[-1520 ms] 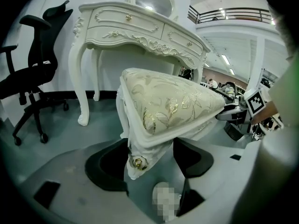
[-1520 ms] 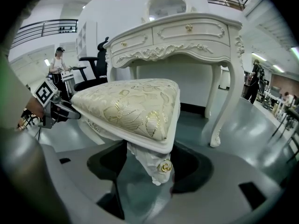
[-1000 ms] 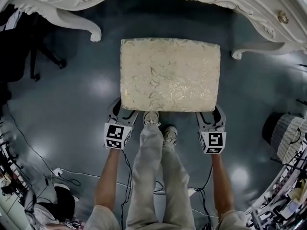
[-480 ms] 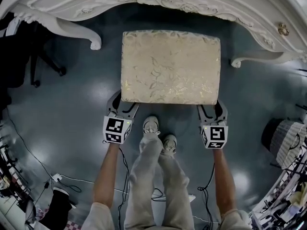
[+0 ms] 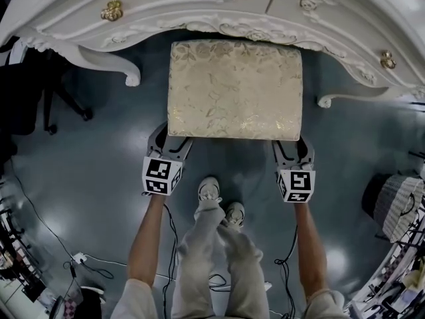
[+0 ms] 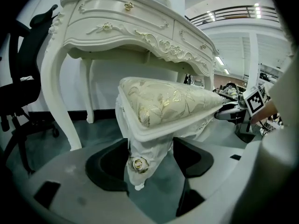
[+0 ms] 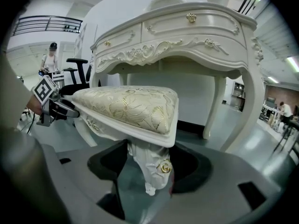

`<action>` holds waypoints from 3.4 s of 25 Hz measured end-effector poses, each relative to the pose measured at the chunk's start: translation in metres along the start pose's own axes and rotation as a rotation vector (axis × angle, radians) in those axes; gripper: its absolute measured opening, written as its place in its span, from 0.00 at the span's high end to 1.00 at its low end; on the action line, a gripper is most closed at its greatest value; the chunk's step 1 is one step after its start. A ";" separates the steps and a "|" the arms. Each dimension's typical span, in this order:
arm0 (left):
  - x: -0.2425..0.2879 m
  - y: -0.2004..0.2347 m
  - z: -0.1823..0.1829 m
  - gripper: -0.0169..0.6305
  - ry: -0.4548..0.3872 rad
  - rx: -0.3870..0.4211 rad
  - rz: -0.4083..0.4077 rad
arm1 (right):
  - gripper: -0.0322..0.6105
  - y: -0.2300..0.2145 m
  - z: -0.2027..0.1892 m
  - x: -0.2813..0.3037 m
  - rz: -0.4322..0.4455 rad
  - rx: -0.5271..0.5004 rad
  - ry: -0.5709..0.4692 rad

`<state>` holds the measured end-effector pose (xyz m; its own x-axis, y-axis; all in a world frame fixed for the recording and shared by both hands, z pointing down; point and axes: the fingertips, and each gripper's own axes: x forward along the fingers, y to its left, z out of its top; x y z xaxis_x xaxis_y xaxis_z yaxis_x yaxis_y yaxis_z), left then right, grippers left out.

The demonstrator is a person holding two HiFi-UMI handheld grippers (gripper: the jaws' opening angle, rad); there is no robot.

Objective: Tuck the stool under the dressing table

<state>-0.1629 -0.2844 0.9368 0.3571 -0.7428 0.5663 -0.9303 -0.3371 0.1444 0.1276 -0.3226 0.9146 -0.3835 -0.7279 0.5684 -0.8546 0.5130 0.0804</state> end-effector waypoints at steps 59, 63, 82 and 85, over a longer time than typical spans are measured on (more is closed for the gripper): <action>0.164 0.104 0.140 0.53 -0.189 0.059 0.002 | 0.52 -0.090 0.112 0.167 -0.118 -0.063 -0.242; 0.163 0.104 0.140 0.53 -0.195 0.043 0.019 | 0.53 -0.090 0.113 0.167 -0.117 -0.055 -0.234; 0.084 0.056 0.126 0.58 -0.129 0.014 0.016 | 0.71 -0.049 0.105 0.083 -0.070 0.011 -0.157; 0.066 0.045 0.133 0.65 -0.127 0.017 0.011 | 0.81 -0.046 0.112 0.065 -0.073 0.022 -0.147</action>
<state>-0.1697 -0.4254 0.8729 0.3553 -0.8133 0.4608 -0.9332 -0.3371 0.1246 0.1024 -0.4443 0.8560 -0.3659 -0.8226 0.4354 -0.8888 0.4475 0.0986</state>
